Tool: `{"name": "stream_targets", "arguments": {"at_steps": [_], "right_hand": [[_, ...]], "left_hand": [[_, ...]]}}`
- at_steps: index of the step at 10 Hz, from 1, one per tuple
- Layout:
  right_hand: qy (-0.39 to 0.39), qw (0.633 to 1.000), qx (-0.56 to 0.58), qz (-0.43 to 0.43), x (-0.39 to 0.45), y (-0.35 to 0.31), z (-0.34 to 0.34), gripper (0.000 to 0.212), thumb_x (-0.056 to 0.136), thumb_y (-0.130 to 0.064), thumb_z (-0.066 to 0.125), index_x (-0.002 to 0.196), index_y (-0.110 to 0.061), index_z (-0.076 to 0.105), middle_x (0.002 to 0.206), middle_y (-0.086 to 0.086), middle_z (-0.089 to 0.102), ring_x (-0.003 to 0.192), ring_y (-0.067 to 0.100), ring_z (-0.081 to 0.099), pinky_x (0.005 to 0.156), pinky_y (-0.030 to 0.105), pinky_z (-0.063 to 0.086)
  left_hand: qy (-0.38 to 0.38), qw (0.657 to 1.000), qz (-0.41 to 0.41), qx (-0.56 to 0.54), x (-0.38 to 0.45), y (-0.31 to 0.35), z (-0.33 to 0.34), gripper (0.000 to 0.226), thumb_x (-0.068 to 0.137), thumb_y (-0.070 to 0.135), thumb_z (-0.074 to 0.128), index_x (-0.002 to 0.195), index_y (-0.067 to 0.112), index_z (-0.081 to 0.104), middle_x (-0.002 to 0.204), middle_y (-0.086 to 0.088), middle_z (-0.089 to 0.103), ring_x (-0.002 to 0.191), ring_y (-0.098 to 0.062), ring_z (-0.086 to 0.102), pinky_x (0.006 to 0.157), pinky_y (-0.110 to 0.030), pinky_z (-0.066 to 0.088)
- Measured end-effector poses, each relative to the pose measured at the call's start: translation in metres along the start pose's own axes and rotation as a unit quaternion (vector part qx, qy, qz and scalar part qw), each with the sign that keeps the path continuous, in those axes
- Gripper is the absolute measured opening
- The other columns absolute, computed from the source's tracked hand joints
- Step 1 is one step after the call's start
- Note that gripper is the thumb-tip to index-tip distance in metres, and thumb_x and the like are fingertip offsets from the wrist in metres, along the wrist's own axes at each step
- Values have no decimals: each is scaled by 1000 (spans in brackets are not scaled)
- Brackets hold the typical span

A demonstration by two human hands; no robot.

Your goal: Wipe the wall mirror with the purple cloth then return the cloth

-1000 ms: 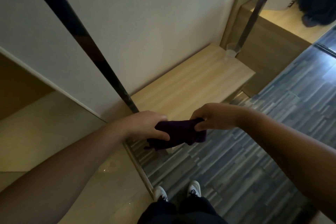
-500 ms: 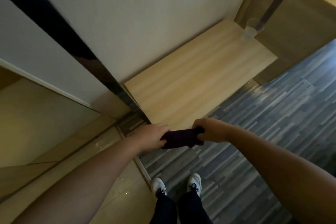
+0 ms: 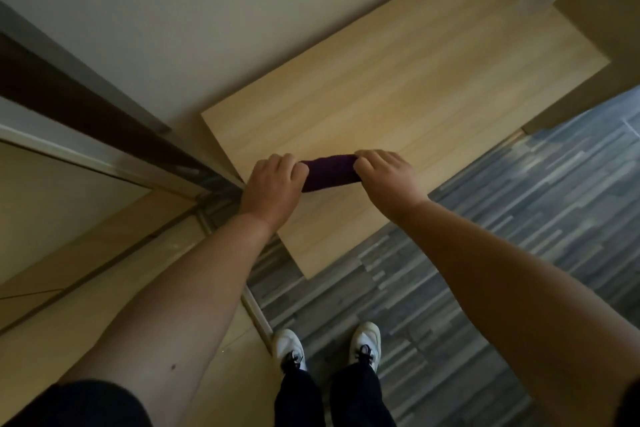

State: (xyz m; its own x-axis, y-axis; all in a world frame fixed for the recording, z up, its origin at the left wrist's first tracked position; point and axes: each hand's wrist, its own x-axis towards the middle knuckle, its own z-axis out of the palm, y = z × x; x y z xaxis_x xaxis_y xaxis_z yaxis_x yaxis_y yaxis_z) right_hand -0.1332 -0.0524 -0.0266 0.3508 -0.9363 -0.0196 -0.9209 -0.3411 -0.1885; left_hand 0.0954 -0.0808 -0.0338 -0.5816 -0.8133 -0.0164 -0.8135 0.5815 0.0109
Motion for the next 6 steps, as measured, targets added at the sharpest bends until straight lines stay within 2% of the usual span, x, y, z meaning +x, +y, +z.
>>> {"name": "stream_targets", "arguments": {"at_steps": [1,2,3,4,5,6], "right_hand": [[-72,997,-2,-24,-12,2,29,32,77,-4,76,105,-6,61,117,15,66,106,34,65,96,45,52],[-167,985,-7,-35,-41,3,48,50,98,-26,56,143,-6,43,156,19,33,145,34,32,120,44,20],[-267,961,-65,-27,-63,0,50,74,100,-61,7,152,-12,-13,158,11,-24,149,25,-19,120,46,-11],[-300,949,-95,-21,-63,-5,44,82,89,-69,-8,148,-14,-24,154,11,-33,144,25,-29,119,52,-13],[-346,933,-100,-15,-53,-9,25,82,95,-68,3,152,-13,-19,158,10,-30,146,26,-27,121,56,-8],[-357,932,-67,-10,-52,-22,-5,77,101,-61,17,155,-14,-11,161,9,-22,151,27,-16,122,56,0]], "left_hand": [[-14,1000,13,-3,-19,4,30,28,77,1,67,103,5,58,112,-18,60,101,-36,57,82,-47,50],[-112,993,17,-21,-58,9,56,52,93,22,49,141,4,47,153,-18,38,141,-37,35,111,-53,34],[-204,979,13,-2,-74,10,56,76,98,58,27,153,8,13,163,-13,7,151,-33,9,119,-55,14],[-270,963,25,15,-69,13,44,81,100,66,15,151,12,-16,159,-8,-24,149,-29,-20,121,-55,-5],[-322,946,13,22,-59,16,18,79,100,65,13,154,14,-15,160,-6,-25,148,-27,-24,120,-56,-3],[-326,945,-31,-23,-64,24,-13,73,103,57,19,157,15,-7,163,-5,-18,149,-25,-19,121,-54,-2]]}}
